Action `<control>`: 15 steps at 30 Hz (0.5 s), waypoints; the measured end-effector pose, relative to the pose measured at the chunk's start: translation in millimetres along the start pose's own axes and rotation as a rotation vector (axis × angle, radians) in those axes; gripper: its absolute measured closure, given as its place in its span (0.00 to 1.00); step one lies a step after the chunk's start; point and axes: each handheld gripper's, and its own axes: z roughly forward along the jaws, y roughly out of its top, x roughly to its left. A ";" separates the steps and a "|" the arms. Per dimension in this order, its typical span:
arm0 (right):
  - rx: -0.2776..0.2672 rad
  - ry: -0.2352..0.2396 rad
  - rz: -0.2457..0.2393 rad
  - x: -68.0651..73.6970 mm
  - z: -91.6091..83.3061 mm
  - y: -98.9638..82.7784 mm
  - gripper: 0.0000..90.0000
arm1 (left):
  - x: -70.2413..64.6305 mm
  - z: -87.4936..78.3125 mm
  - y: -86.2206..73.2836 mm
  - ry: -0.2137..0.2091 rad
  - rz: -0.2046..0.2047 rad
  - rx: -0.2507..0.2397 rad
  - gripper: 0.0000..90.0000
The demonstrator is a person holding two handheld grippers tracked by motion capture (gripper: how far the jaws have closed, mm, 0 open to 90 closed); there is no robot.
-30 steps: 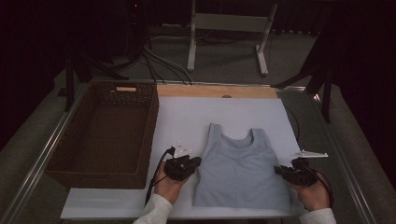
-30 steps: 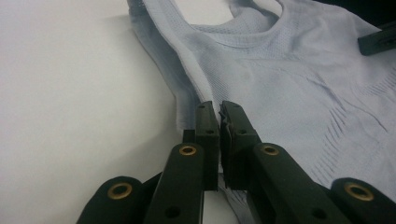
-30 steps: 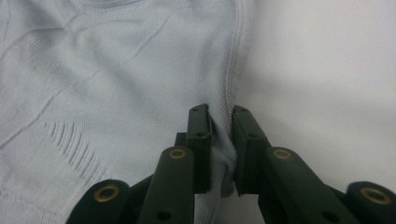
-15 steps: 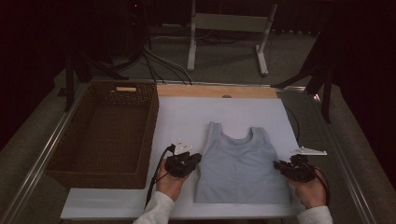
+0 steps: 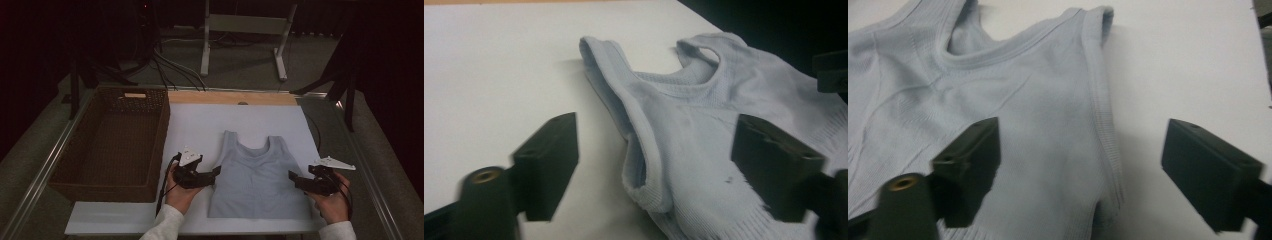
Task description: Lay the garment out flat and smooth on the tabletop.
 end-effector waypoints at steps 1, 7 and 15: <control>-0.005 -0.002 0.003 -0.2 -0.6 -0.2 0.16 | 0.3 -0.8 0.1 -0.002 -0.001 -0.003 0.17; -0.037 0.009 0.024 -3.4 -4.3 -3.2 0.11 | 1.6 -2.9 1.0 -0.008 -0.019 -0.019 0.10; -0.045 0.004 0.023 -5.3 -7.7 -7.0 0.11 | 2.9 -3.8 -0.8 -0.016 -0.036 -0.022 0.08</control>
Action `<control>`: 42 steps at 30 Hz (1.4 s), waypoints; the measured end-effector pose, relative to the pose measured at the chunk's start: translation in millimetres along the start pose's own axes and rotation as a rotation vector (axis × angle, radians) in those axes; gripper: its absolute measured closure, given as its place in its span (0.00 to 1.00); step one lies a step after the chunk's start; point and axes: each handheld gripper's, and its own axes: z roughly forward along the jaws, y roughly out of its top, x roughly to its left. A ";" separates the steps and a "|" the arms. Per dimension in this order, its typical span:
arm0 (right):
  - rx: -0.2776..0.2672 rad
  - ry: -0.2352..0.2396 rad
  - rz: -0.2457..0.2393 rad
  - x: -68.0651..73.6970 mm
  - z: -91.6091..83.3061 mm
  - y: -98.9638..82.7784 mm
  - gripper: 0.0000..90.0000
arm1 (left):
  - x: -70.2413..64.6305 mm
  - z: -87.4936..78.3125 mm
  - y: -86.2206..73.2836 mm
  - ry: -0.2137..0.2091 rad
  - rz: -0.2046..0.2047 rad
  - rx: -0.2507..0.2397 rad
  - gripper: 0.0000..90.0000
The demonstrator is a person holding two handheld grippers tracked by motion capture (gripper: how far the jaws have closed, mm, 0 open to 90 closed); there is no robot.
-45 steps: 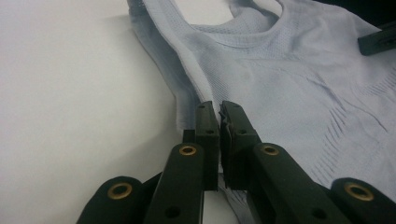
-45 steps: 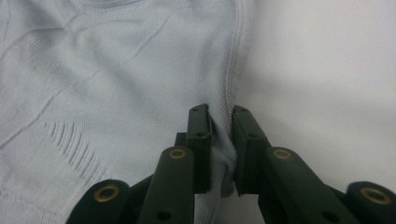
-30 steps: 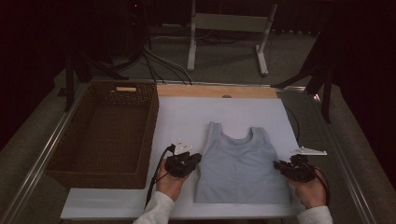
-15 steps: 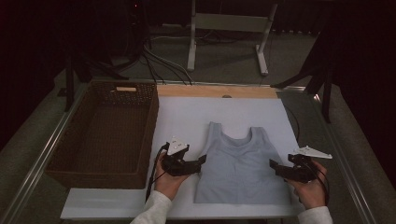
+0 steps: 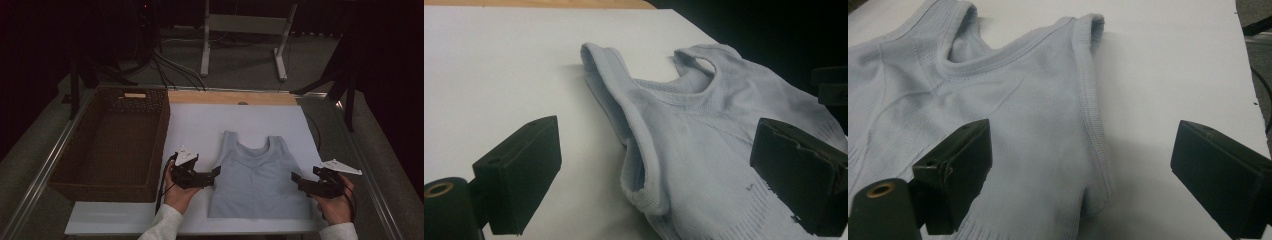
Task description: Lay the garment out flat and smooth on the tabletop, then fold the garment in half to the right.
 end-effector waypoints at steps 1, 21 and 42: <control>-0.005 -0.002 0.002 0.2 -0.6 0.2 0.11 | 0.1 -0.1 -0.3 -0.001 0.001 0.003 0.08; -0.034 -0.013 0.026 -3.2 -5.4 -1.1 0.11 | 1.6 -0.2 -11.2 -0.020 -0.005 0.026 0.08; -0.080 -0.034 0.030 -6.5 -9.6 -1.7 0.11 | -9.8 13.0 -26.0 -0.057 0.008 0.092 0.08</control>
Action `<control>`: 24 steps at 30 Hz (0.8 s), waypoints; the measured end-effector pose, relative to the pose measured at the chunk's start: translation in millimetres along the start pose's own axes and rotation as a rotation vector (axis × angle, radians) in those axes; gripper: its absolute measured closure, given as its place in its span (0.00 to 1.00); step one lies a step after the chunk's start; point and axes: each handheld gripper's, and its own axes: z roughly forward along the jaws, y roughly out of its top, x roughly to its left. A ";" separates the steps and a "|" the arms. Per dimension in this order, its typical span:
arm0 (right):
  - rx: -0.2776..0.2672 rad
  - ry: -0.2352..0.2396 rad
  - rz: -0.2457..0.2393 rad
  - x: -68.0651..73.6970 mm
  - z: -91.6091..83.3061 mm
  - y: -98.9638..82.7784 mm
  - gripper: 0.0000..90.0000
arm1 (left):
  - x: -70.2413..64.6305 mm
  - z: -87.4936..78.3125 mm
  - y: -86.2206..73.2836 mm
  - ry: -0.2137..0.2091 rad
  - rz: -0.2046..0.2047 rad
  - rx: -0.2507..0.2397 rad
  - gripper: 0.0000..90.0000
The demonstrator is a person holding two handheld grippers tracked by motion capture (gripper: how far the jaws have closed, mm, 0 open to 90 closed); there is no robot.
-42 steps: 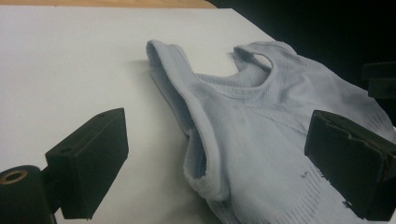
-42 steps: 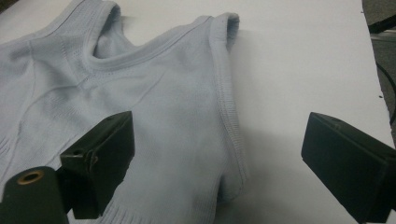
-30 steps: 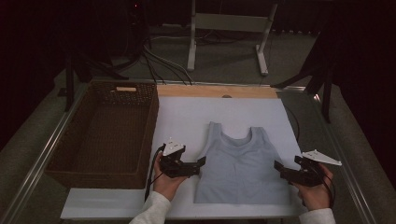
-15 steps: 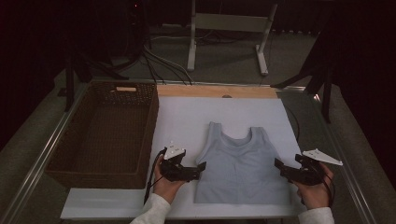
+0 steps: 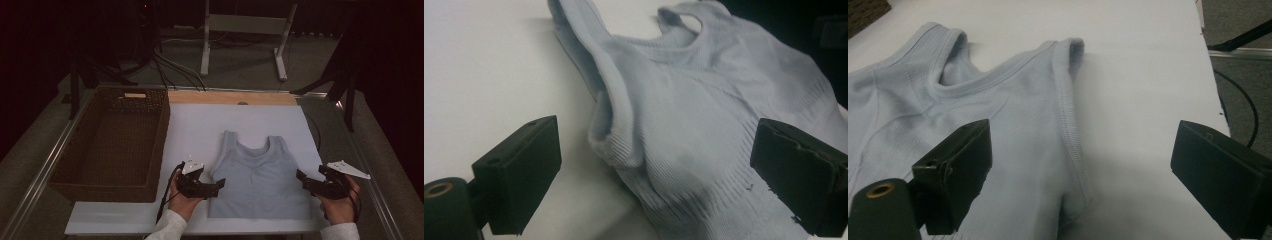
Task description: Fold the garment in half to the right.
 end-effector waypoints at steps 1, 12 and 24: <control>-0.001 -0.001 0.003 -0.4 -0.2 -0.2 0.11 | -0.7 1.3 -0.8 0.001 -0.003 0.002 0.09; -0.011 -0.005 0.004 -0.9 -2.5 -0.2 0.11 | -5.2 9.4 -7.3 0.000 0.000 0.055 0.18; -0.024 -0.005 0.002 -0.8 -4.7 0.5 0.11 | -7.1 23.4 -11.7 -0.041 -0.017 0.110 0.25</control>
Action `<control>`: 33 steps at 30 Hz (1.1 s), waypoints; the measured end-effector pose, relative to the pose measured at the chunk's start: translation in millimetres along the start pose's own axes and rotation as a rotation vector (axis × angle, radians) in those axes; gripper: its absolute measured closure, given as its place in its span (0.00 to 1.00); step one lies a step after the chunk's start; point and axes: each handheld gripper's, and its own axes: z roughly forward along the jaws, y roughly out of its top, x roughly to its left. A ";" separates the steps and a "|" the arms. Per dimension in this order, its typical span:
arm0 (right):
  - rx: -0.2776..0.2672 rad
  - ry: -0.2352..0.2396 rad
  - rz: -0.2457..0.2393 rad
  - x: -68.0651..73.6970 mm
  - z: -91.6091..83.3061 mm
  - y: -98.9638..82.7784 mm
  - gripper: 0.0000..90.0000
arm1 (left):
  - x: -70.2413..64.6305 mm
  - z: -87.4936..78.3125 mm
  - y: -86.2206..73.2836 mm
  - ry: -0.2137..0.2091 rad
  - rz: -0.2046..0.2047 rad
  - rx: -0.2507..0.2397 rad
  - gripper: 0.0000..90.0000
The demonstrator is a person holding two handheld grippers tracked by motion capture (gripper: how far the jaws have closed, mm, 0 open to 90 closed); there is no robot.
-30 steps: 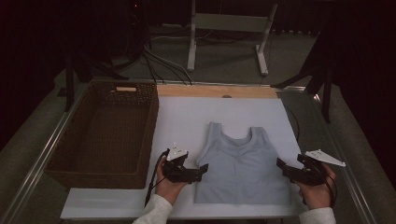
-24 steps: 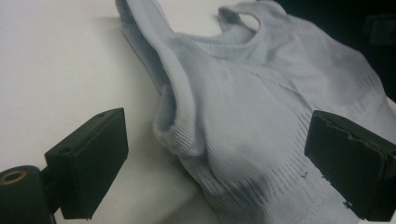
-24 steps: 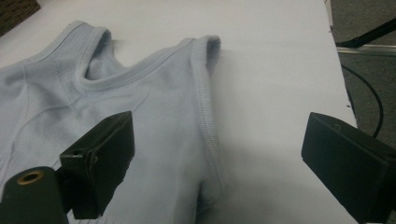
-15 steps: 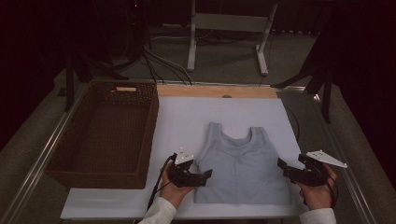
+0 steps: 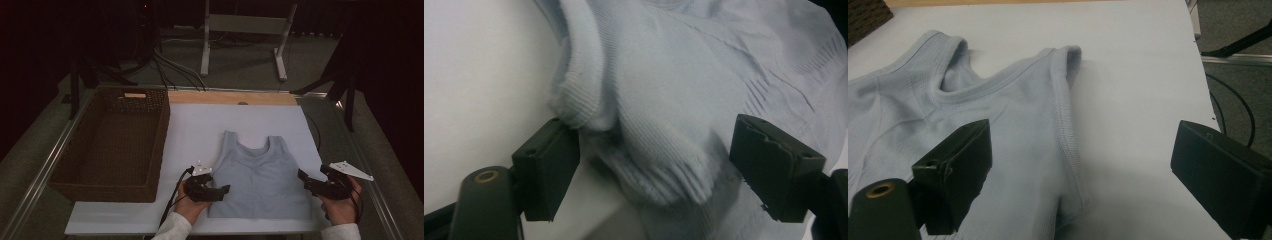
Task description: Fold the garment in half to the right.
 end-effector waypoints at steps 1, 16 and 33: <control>-0.001 0.001 0.000 0.0 -0.1 0.1 0.11 | 0.4 1.2 0.8 -0.008 -0.001 0.000 0.28; -0.002 0.004 -0.005 0.4 -0.6 0.2 0.11 | 2.1 -2.8 11.7 -0.050 -0.034 -0.019 0.91; -0.015 0.000 -0.005 1.2 -1.3 0.5 0.11 | 6.5 -13.3 14.2 -0.032 -0.045 -0.027 0.92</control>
